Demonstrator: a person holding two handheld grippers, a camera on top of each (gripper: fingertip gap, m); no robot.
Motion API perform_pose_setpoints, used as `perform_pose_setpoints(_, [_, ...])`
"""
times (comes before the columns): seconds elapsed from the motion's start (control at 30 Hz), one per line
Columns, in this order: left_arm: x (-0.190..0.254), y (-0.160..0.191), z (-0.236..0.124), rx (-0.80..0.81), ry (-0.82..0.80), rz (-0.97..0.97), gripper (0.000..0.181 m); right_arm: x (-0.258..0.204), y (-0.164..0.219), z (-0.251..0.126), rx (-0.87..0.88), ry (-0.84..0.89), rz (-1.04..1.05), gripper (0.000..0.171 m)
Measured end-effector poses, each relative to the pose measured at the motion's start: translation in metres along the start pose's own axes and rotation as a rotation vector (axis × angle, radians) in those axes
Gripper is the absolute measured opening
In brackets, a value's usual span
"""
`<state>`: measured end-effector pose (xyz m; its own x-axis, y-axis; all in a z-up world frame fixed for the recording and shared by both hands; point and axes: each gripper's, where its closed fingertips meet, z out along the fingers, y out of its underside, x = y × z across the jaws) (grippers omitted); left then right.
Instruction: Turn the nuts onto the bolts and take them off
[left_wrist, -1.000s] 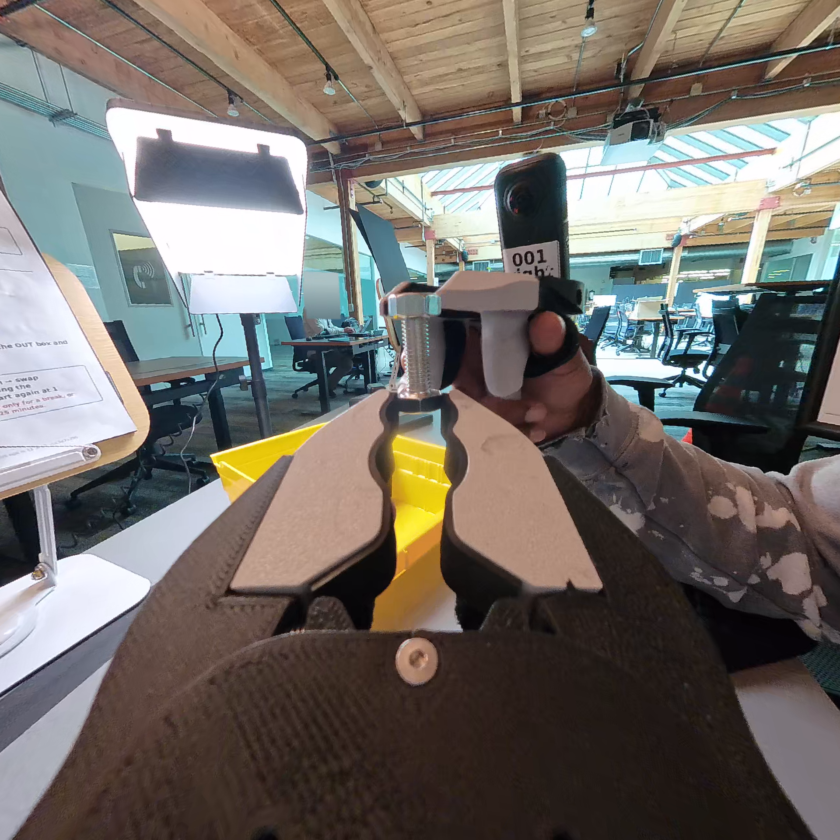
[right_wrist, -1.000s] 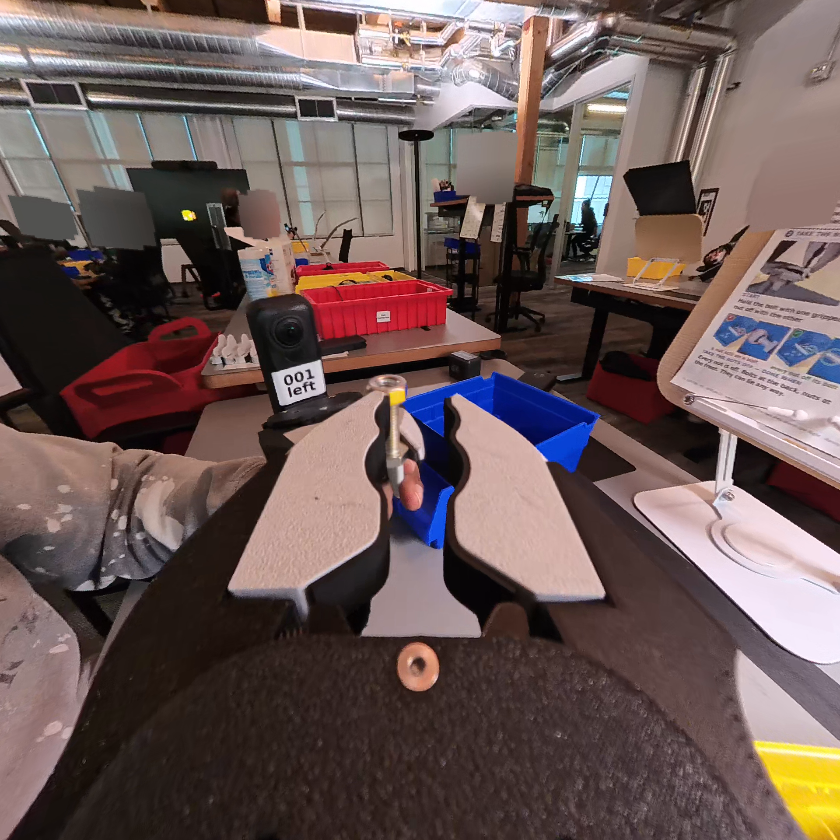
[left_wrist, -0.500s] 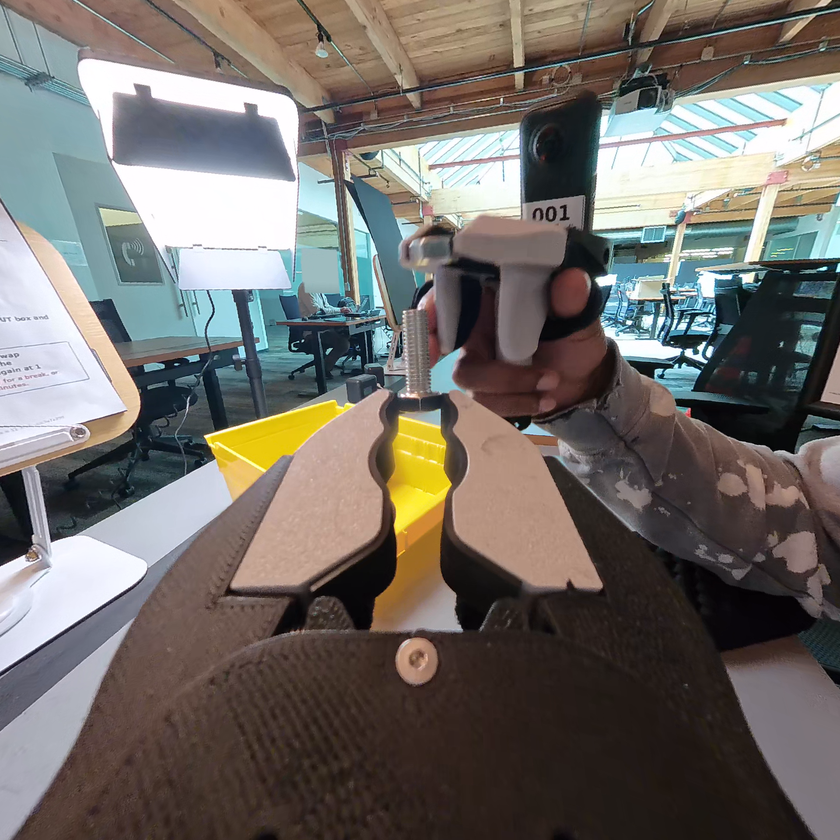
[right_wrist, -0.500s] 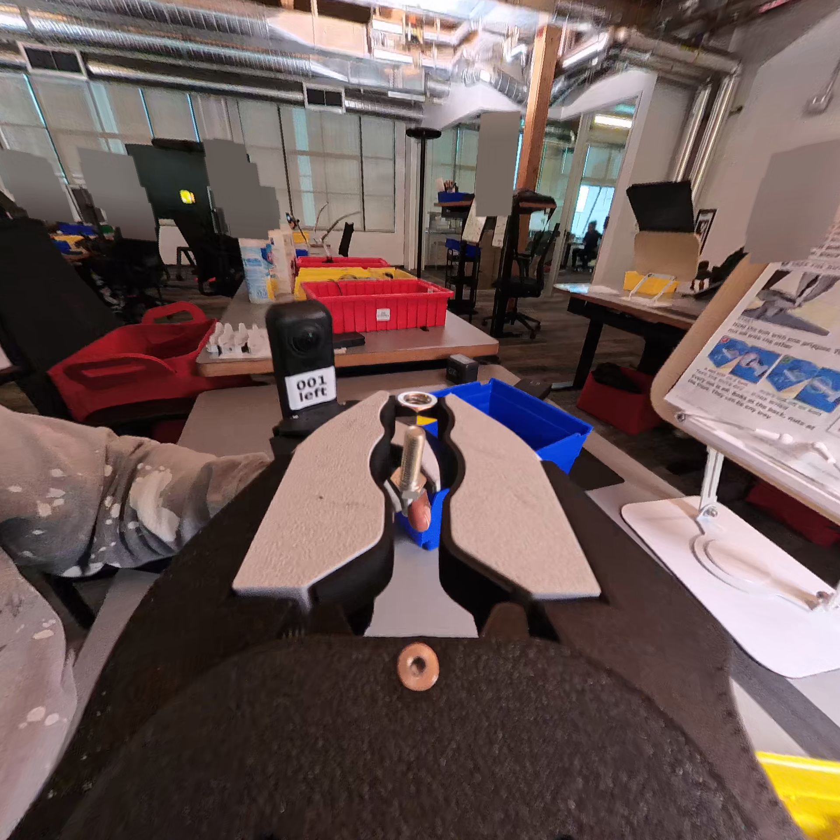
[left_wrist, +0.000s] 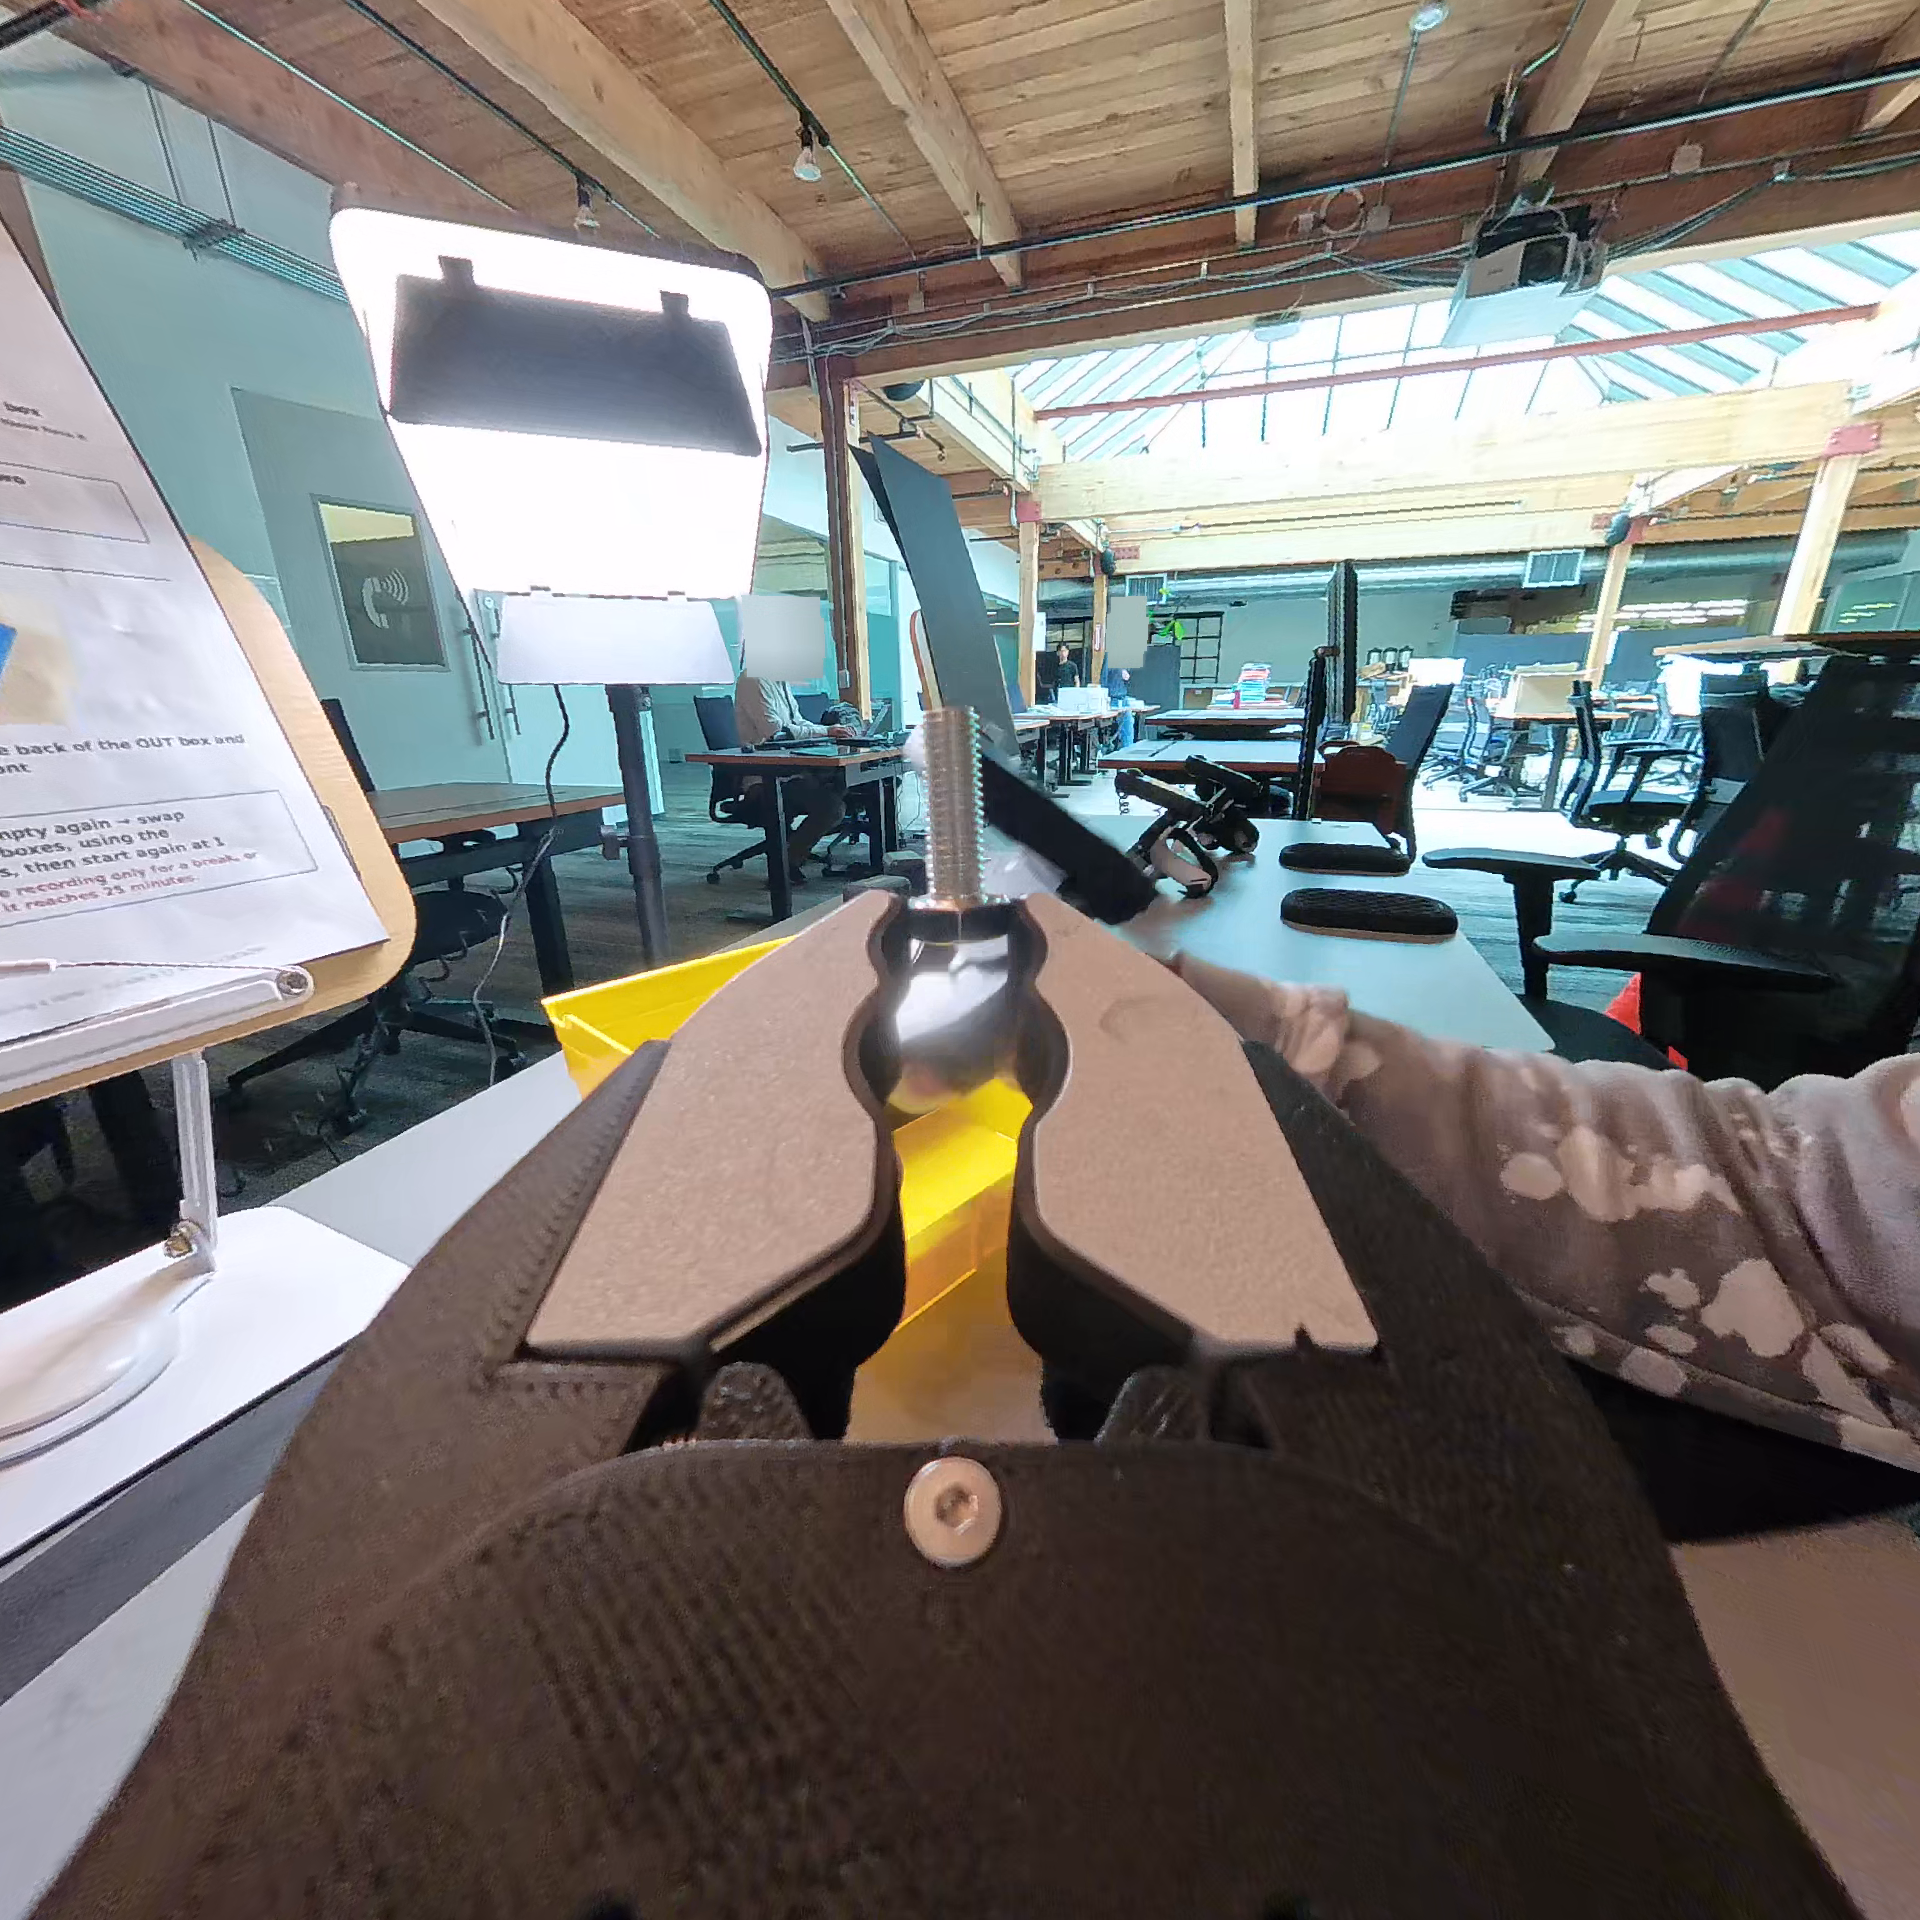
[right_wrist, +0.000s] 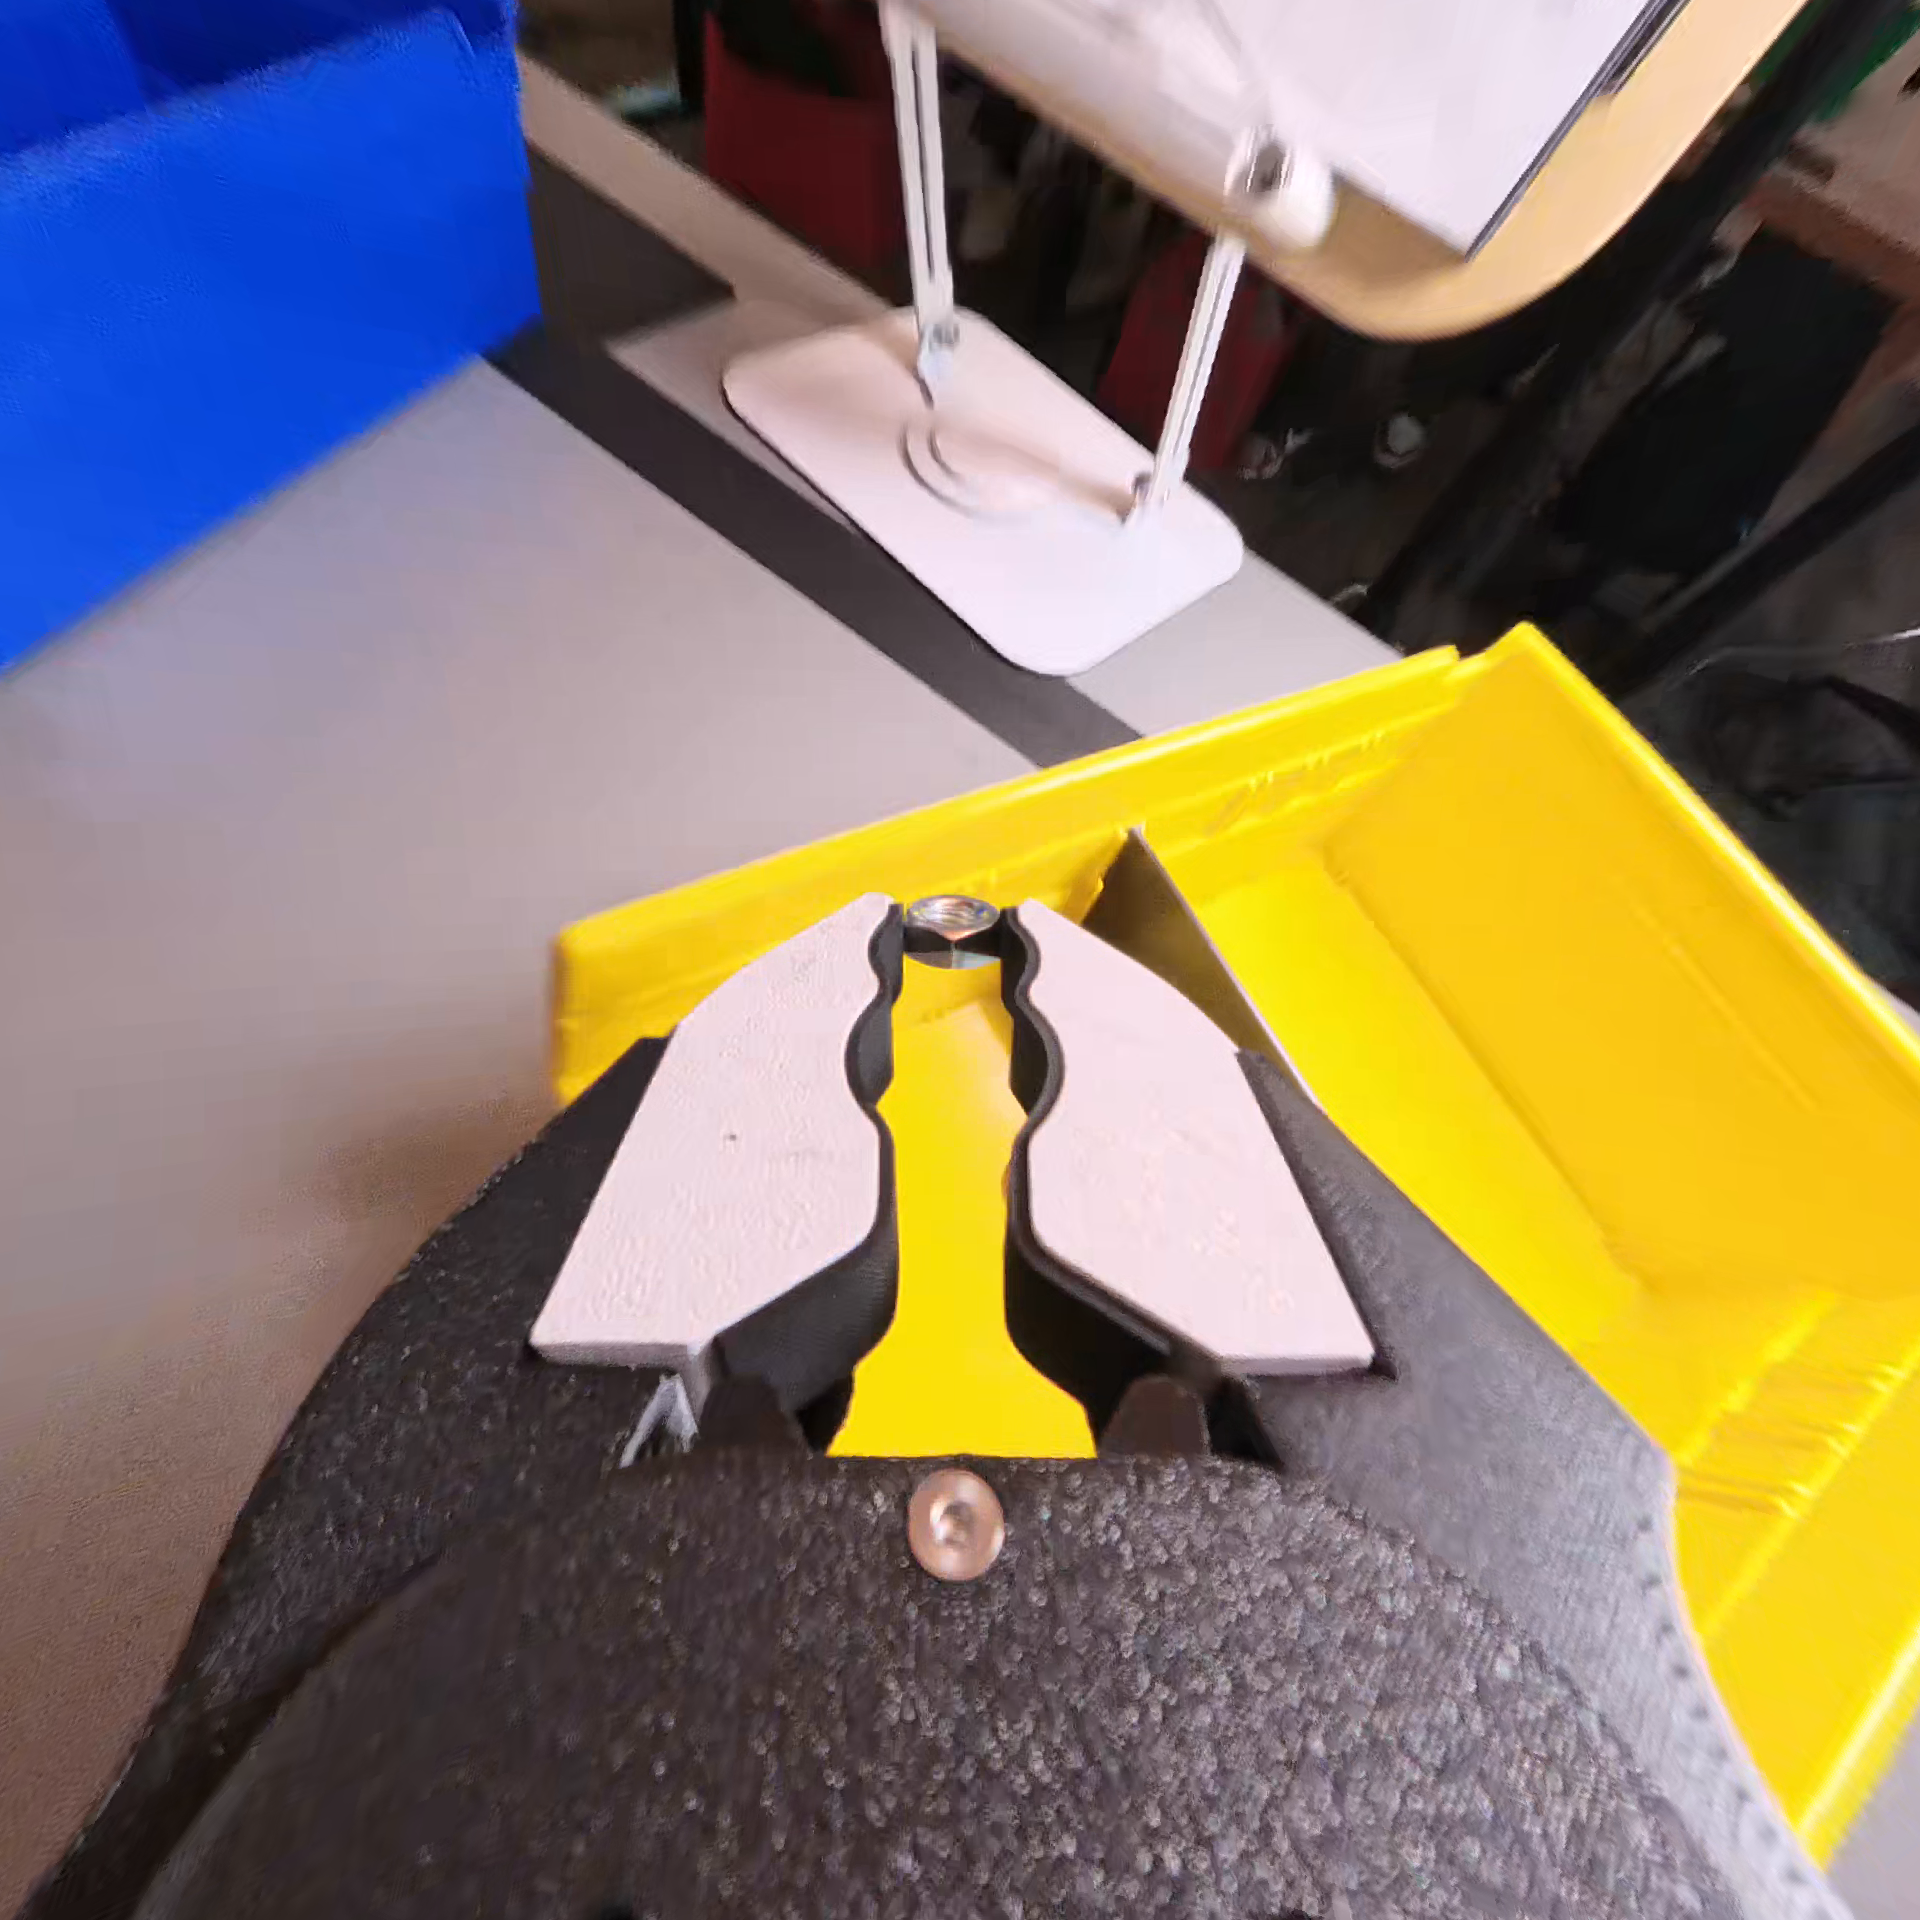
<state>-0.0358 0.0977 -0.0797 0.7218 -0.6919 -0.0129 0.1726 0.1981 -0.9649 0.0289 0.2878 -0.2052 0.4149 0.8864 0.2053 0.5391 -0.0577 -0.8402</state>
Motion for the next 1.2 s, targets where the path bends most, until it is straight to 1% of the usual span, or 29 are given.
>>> perform_pose_setpoints(0.13, [-0.001,0.0,0.0,-0.004,-0.005,0.006,0.018,0.007,0.042,0.039,-0.168,-0.026,-0.026,0.017])
perform_pose_setpoints(0.23, [-0.003,-0.002,-0.001,-0.003,-0.011,0.013,0.018,0.009,0.063,0.054,-0.26,-0.042,-0.029,0.017])
perform_pose_setpoints(0.43, [-0.009,0.002,-0.003,-0.013,-0.019,0.008,0.018,0.013,0.094,0.057,-0.412,-0.042,-0.002,0.018])
perform_pose_setpoints(0.57, [-0.008,0.004,-0.002,-0.026,-0.017,0.014,0.018,0.011,0.102,0.052,-0.461,-0.062,0.012,0.031])
perform_pose_setpoints(0.67, [-0.009,0.007,-0.001,-0.055,-0.017,0.013,0.018,0.015,0.084,0.041,-0.383,-0.053,0.038,0.035])
perform_pose_setpoints(0.73, [-0.011,0.011,-0.001,-0.084,-0.016,0.014,0.018,0.017,0.055,0.028,-0.266,-0.049,0.052,0.034])
perform_pose_setpoints(0.8, [-0.01,0.021,0.0,-0.146,0.012,0.001,0.018,0.011,0.016,0.008,-0.1,-0.08,0.028,0.032])
perform_pose_setpoints(0.9, [-0.007,0.043,0.0,-0.291,0.074,-0.028,0.018,-0.025,-0.043,-0.032,0.139,-0.216,-0.096,0.027])
perform_pose_setpoints(0.97, [-0.002,0.059,-0.002,-0.401,0.126,-0.043,0.018,-0.066,-0.065,-0.059,0.233,-0.365,-0.219,0.027])
perform_pose_setpoints(1.03, [0.003,0.077,-0.006,-0.522,0.166,-0.037,0.018,-0.106,-0.07,-0.076,0.222,-0.501,-0.318,0.026])
perform_pose_setpoints(1.07, [0.005,0.086,-0.009,-0.586,0.185,-0.03,0.018,-0.122,-0.067,-0.079,0.194,-0.538,-0.372,0.026])
perform_pose_setpoints(1.13, [0.01,0.104,-0.016,-0.704,0.213,-0.013,0.018,-0.148,-0.059,-0.079,0.125,-0.573,-0.483,0.027])
perform_pose_setpoints(1.2, [0.013,0.115,-0.02,-0.77,0.228,0.003,0.018,-0.169,-0.049,-0.073,0.052,-0.6,-0.548,0.027])
